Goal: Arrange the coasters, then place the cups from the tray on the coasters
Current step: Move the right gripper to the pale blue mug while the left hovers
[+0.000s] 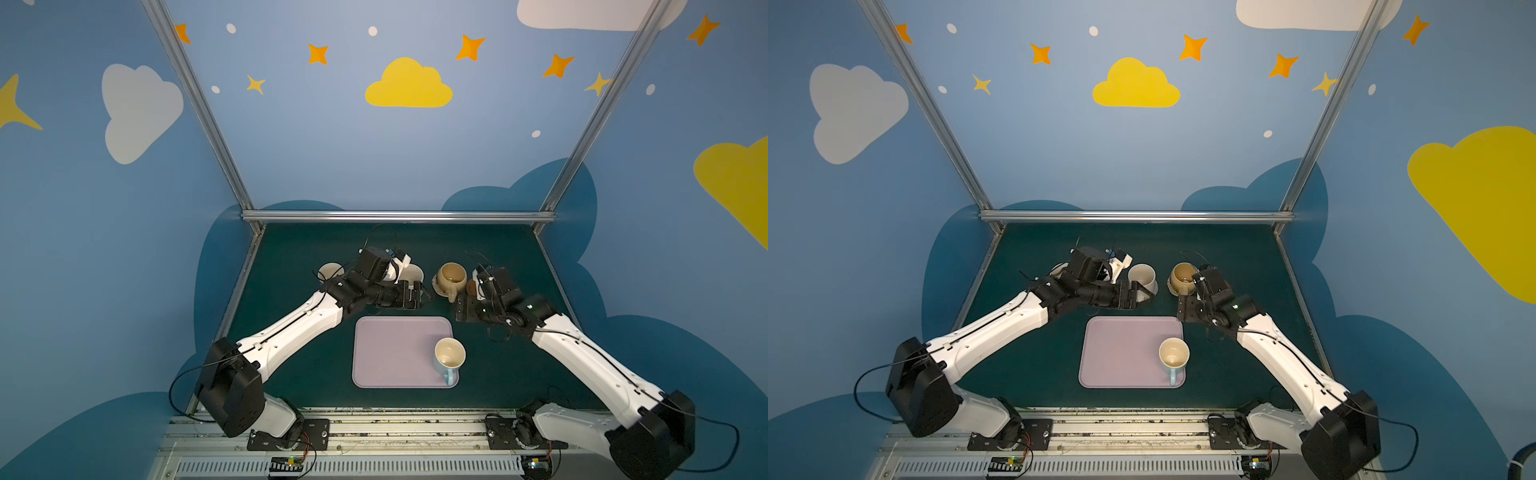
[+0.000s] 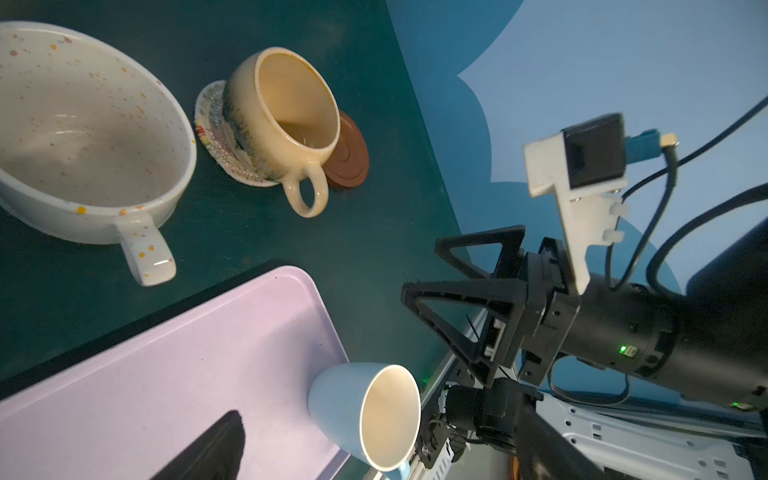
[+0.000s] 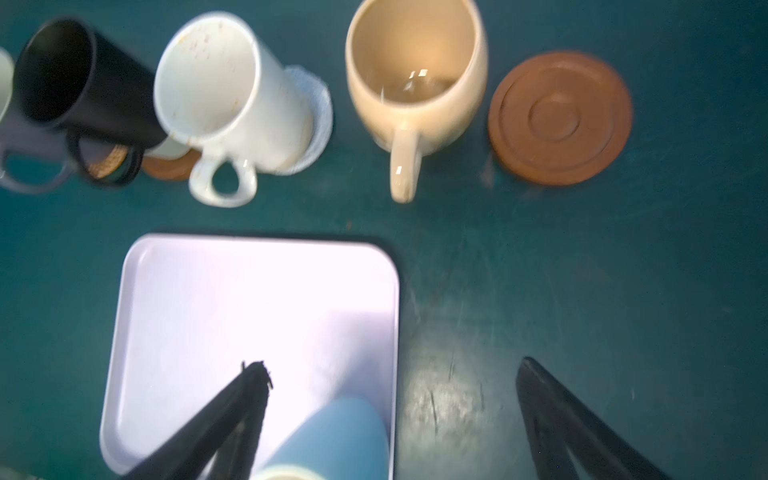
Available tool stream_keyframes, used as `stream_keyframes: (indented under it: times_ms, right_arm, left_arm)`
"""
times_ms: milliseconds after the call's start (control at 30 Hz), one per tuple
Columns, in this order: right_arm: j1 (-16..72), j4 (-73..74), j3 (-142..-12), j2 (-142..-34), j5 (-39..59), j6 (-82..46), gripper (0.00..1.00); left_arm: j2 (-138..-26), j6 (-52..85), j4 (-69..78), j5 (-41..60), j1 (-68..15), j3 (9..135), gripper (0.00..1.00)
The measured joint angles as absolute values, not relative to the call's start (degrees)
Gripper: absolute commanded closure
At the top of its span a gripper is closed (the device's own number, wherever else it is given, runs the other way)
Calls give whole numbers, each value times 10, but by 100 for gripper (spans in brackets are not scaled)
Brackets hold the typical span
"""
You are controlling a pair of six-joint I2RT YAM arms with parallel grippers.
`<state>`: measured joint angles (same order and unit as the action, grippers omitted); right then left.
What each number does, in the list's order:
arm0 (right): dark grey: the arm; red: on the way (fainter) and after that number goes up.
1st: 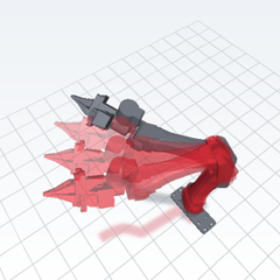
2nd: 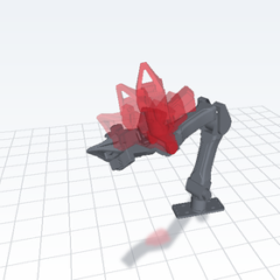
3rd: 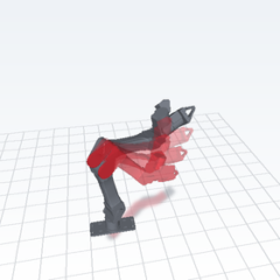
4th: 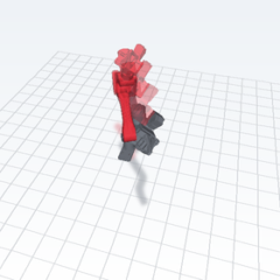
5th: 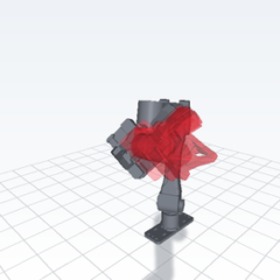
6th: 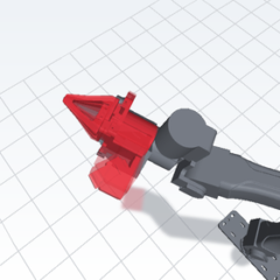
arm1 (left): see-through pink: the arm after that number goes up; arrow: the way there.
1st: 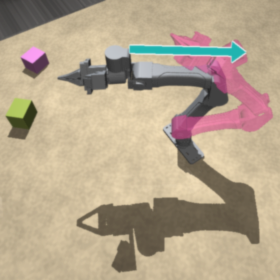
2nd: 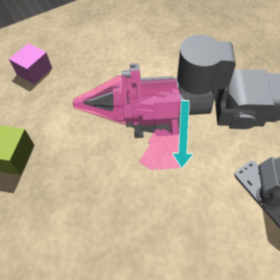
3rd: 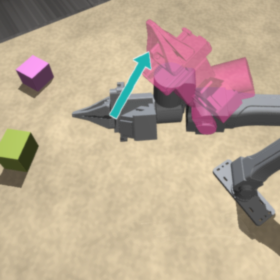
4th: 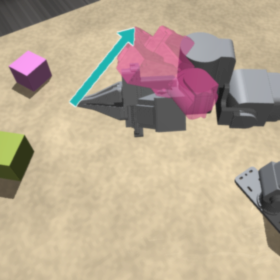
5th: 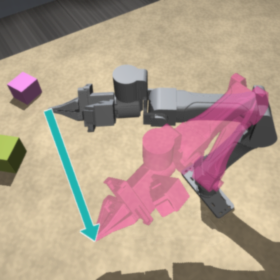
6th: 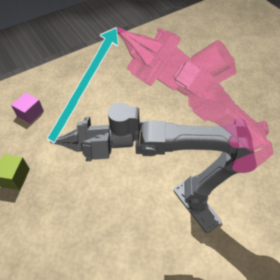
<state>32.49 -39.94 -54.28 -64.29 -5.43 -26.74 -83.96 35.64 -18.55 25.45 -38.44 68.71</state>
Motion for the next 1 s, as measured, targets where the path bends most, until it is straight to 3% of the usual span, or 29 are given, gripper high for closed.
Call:
stream_keyframes:
  times_ms: [300, 833, 1000]
  right_arm:
    - [473, -492, -521, -562, -68, -322, 7]
    - [664, -534, -468, -581, -155, -477, 7]
    - [685, -522, -440, -580, -171, -519, 13]
  left_arm:
    - [-823, 354, -217, 281, -385, 628, 0]
    - [-769, 391, -206, 285, -387, 560, 0]
    - [-770, 392, -203, 285, -387, 560, 0]
